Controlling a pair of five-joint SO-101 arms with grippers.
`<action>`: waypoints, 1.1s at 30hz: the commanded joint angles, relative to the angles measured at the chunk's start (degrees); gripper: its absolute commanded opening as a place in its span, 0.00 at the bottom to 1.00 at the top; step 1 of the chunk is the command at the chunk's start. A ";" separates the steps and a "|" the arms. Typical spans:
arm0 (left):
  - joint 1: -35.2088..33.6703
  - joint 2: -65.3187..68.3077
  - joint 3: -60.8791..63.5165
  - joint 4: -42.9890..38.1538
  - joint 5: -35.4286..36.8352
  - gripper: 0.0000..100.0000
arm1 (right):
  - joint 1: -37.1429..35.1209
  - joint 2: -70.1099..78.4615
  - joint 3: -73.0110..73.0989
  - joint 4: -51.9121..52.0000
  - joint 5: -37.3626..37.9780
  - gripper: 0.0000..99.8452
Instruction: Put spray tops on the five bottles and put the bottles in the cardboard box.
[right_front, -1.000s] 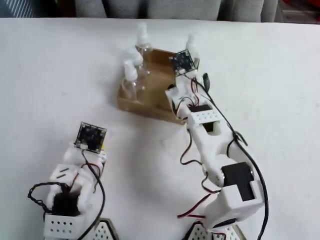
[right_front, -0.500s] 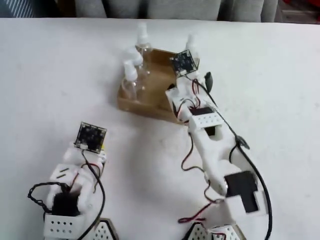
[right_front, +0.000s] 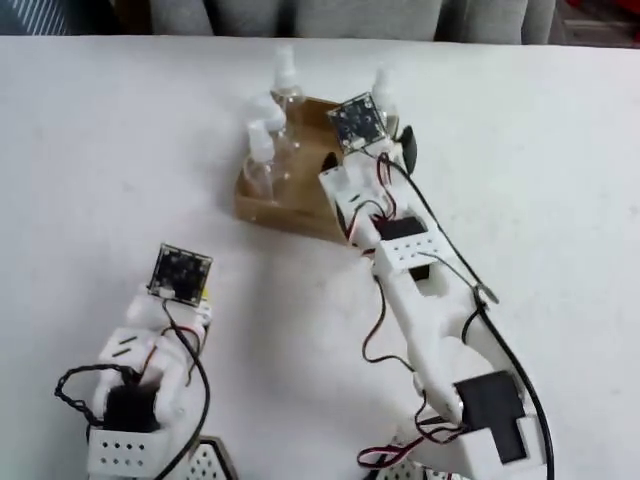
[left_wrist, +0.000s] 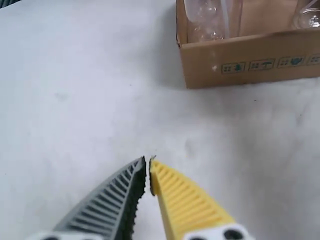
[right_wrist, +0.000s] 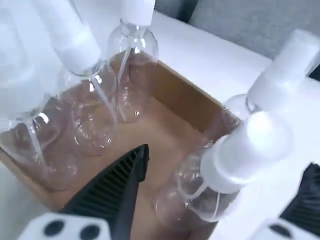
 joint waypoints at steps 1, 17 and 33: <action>-0.48 -0.40 -0.18 0.09 -0.62 0.02 | 0.48 -6.64 -0.62 2.95 0.09 0.40; -0.31 -0.40 -0.18 -0.09 -0.62 0.02 | 7.78 -35.12 -0.53 42.68 0.18 0.32; -0.13 -0.40 -0.18 -0.09 -0.62 0.02 | 22.90 -62.20 17.67 56.92 0.62 0.03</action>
